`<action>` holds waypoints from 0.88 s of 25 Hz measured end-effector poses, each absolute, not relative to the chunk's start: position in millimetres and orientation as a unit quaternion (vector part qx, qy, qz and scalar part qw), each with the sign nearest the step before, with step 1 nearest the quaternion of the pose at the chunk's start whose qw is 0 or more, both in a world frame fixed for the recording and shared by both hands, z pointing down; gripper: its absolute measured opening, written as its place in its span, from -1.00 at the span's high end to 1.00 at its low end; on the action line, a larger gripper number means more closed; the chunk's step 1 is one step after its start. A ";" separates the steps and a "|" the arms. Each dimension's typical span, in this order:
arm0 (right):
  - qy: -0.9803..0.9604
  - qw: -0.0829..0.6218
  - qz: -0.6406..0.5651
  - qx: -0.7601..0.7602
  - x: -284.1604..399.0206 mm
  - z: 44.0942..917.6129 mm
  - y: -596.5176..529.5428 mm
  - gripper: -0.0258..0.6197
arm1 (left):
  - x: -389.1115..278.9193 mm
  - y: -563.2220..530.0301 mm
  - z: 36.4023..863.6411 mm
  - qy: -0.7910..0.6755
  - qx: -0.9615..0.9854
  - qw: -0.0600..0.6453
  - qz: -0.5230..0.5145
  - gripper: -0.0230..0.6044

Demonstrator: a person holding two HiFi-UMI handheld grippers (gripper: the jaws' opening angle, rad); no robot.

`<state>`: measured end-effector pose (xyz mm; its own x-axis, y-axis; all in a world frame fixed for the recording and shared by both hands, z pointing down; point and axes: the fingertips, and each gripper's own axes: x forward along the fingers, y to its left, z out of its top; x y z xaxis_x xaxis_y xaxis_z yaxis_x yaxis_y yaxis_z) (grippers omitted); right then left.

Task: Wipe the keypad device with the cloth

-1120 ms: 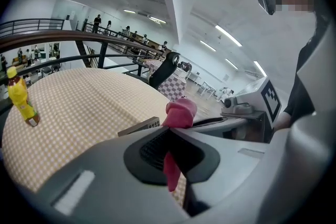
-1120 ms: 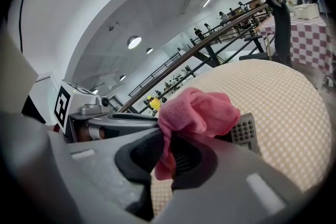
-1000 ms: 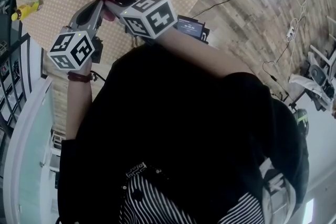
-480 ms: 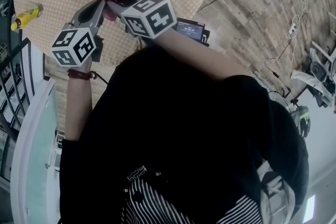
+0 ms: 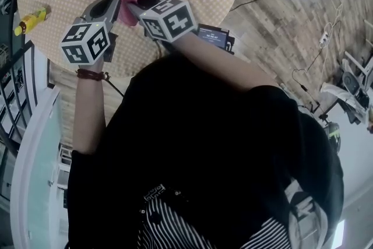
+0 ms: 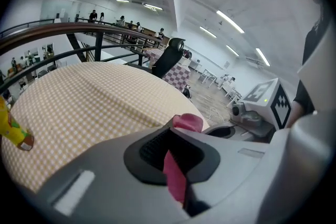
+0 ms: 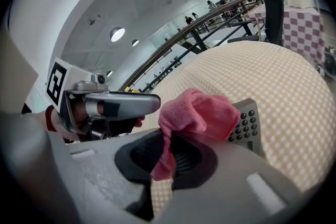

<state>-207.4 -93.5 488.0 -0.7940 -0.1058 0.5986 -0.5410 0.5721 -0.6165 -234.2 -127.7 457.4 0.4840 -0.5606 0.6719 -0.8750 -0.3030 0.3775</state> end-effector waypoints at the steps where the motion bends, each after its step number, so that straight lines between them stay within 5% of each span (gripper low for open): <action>1: -0.845 0.262 0.424 0.193 -206.8 493.0 -94.2 0.78 | -236.8 -132.2 460.7 -0.460 0.779 0.364 0.221 0.91; 22: -0.812 0.292 0.459 0.212 -207.8 538.0 -89.6 0.78 | -211.2 -161.8 519.1 -0.393 0.778 0.329 0.364 0.91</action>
